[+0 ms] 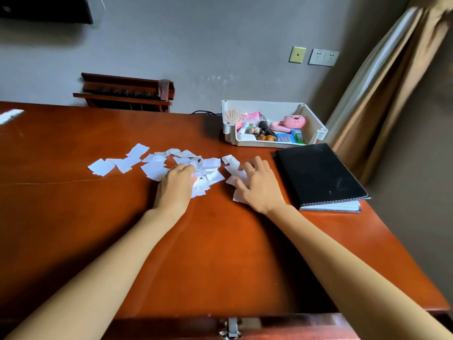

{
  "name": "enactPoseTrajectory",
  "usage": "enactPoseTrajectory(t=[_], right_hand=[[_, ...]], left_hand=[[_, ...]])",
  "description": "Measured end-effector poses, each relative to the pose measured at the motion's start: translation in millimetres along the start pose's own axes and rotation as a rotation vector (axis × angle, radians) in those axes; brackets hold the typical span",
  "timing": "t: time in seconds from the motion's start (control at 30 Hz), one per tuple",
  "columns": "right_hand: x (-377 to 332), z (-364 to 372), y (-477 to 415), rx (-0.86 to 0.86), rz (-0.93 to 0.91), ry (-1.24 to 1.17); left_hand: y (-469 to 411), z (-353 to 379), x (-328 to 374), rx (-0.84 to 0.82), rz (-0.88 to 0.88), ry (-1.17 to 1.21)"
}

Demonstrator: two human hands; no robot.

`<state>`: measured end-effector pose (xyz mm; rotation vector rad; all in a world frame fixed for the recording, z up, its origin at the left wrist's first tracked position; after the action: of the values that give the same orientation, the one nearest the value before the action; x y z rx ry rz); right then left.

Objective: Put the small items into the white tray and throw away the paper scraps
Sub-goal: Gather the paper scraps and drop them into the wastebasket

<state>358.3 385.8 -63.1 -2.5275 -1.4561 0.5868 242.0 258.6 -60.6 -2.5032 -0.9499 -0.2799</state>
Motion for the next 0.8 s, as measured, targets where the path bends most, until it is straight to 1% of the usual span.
enactPoseTrajectory(t=[0.07, 0.13, 0.17, 0.2, 0.3, 0.37, 0.43, 0.53, 0.63, 0.73, 0.8], right_hand=[[-1.7, 7.0, -0.1, -0.139, 0.040, -0.078], [-2.4, 19.4, -1.3, -0.314, 0.079, -0.065], [-1.7, 24.1, -1.2, -0.368, 0.082, -0.032], [-1.1, 26.1, -1.5, -0.381, 0.078, -0.008], [-2.4, 19.2, 0.4, -0.256, 0.039, 0.031], [-6.4, 12.7, 4.8, -0.173, -0.003, 0.103], [-9.7, 7.8, 8.7, -0.125, -0.021, 0.137], [-13.0, 1.2, 15.4, -0.069, -0.028, 0.089], [-14.0, -5.8, 22.2, -0.012, -0.027, 0.080], [-8.7, -14.5, 28.0, 0.076, 0.023, 0.037], [0.9, -22.6, 32.3, 0.146, 0.132, -0.100]], left_hand=[[3.9, -4.6, 5.0, 0.027, -0.025, 0.053], [5.7, -8.3, 7.8, 0.067, -0.045, 0.111], [6.1, -10.8, 8.6, 0.093, -0.053, 0.155], [6.3, -13.7, 9.1, 0.124, -0.064, 0.206], [5.6, -17.4, 4.9, 0.176, -0.144, 0.375], [5.8, -15.8, 0.4, 0.175, -0.219, 0.485], [7.0, -15.8, -0.3, 0.179, -0.265, 0.561], [12.4, -22.8, 6.7, 0.202, -0.290, 0.649], [20.2, -24.5, 14.1, 0.195, -0.290, 0.670], [25.6, -24.5, 18.4, 0.177, -0.296, 0.698], [27.8, -26.9, 22.8, 0.171, -0.295, 0.718]])
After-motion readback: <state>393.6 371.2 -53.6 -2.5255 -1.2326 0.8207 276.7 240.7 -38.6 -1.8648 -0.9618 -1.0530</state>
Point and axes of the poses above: each hand's wrist, its own y-axis away from the middle knuckle, its own z-axis out of the palm, x = y × z, the point moved 6 cm from there along -y, towards the middle knuckle
